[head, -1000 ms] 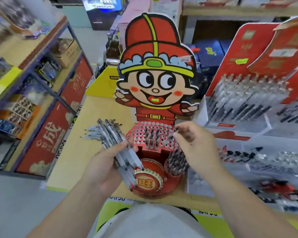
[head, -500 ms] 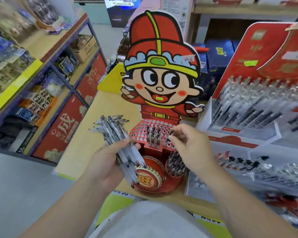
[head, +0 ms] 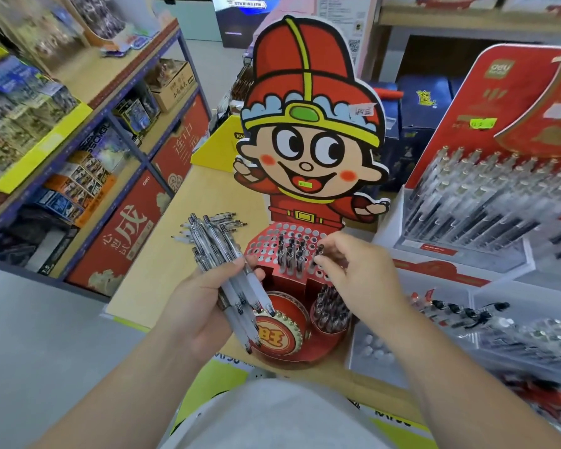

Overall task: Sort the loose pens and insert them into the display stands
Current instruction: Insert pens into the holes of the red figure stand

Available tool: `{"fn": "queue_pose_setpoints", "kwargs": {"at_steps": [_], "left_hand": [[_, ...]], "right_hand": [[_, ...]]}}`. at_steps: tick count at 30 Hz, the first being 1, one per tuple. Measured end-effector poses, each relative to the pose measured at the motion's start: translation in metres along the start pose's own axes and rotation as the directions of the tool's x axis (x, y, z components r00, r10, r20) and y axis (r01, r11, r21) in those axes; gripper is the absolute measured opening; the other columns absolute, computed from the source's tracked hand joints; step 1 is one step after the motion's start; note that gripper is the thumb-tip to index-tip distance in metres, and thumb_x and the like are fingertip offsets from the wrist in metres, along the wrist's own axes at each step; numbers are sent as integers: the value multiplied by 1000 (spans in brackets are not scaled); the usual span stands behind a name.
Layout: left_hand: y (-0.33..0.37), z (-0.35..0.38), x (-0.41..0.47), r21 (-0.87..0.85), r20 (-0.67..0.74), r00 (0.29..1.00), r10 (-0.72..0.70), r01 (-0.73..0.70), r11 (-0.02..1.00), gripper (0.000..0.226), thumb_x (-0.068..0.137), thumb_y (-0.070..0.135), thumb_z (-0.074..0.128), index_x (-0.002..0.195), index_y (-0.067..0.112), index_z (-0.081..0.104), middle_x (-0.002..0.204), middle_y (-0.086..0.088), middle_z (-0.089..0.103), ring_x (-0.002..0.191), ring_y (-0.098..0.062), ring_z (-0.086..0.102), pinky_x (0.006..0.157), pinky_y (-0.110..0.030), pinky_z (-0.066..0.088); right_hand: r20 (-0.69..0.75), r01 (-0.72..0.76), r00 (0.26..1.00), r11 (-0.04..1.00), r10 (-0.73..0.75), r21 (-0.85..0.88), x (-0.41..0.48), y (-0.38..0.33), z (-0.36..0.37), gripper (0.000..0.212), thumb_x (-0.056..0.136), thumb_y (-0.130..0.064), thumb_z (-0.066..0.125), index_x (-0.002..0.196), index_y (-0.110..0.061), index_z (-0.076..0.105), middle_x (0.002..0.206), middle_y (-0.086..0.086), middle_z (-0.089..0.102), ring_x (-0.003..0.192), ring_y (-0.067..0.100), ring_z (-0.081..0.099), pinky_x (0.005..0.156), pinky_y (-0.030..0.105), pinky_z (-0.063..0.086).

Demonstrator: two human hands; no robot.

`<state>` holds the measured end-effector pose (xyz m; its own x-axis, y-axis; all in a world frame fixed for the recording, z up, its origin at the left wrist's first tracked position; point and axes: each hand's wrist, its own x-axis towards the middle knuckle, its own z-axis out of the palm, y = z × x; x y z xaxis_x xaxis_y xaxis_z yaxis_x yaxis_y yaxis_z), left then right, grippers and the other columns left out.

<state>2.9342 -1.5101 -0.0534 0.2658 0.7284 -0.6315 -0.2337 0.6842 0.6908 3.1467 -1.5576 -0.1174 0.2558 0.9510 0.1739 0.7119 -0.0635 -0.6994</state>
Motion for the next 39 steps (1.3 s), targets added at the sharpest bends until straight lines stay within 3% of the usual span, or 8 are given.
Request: {"fn": "queue_pose_setpoints", "kwargs": {"at_steps": [9,14,18,26,30,33,36,39], "left_hand": [[-9,0,-3,-51,-22,1000,13,-14,999,22,85,15,63,101,0,69,79,-13,72,67,-20,71,57,-30,59],[-13,2,2,-60,-57,998,19,-23,998,18,94,14,61,102,0,70,83,-14,74,73,-21,73,74,-37,54],[-15,2,4,-80,-51,999,13,-17,997,28,83,16,67,105,0,71,90,-18,74,79,-24,74,81,-41,53],[-9,-17,15,-4,75,997,-35,36,999,38,88,16,67,122,0,62,101,-17,67,82,-28,69,60,-35,55],[6,-18,25,176,155,986,-58,30,984,29,80,19,70,104,2,72,93,-17,71,75,-24,70,60,-33,54],[23,-20,31,278,278,956,-95,15,960,12,76,16,71,84,11,78,87,-15,74,80,-24,73,64,-34,55],[40,-27,40,384,449,879,-162,-26,923,7,75,11,81,81,15,80,87,-13,74,82,-27,72,70,-33,59],[52,-37,51,461,526,818,-235,-42,886,21,75,11,80,95,11,78,98,-16,75,84,-27,73,71,-31,58]], "right_hand": [[141,115,986,972,-87,-205,14,-8,-5,15,95,-29,65,106,-19,63,88,0,70,82,23,65,72,41,55],[118,5,993,995,7,-99,13,-3,-2,19,93,-30,69,109,-21,66,94,-3,74,87,17,68,79,38,57],[102,-4,995,996,13,-91,12,-2,-1,19,93,-29,70,109,-20,66,95,-4,74,87,14,68,80,37,58],[93,-71,992,991,81,-109,9,-14,-1,26,93,-30,69,117,-20,66,100,-6,73,91,10,67,84,33,57],[-32,-176,984,982,174,-68,3,-33,-6,43,92,-37,67,132,-25,59,108,-11,69,93,2,64,85,29,57],[-121,-274,952,958,283,86,1,-60,-9,28,93,-37,66,120,-30,65,97,-16,67,88,-1,63,79,20,53],[-22,-399,899,838,438,371,7,-88,2,14,90,-36,71,103,-32,73,92,-9,72,89,9,69,83,33,58],[12,-477,831,702,555,529,13,-108,19,12,84,-32,79,95,-28,76,87,-2,75,82,15,71,79,38,61]]}}
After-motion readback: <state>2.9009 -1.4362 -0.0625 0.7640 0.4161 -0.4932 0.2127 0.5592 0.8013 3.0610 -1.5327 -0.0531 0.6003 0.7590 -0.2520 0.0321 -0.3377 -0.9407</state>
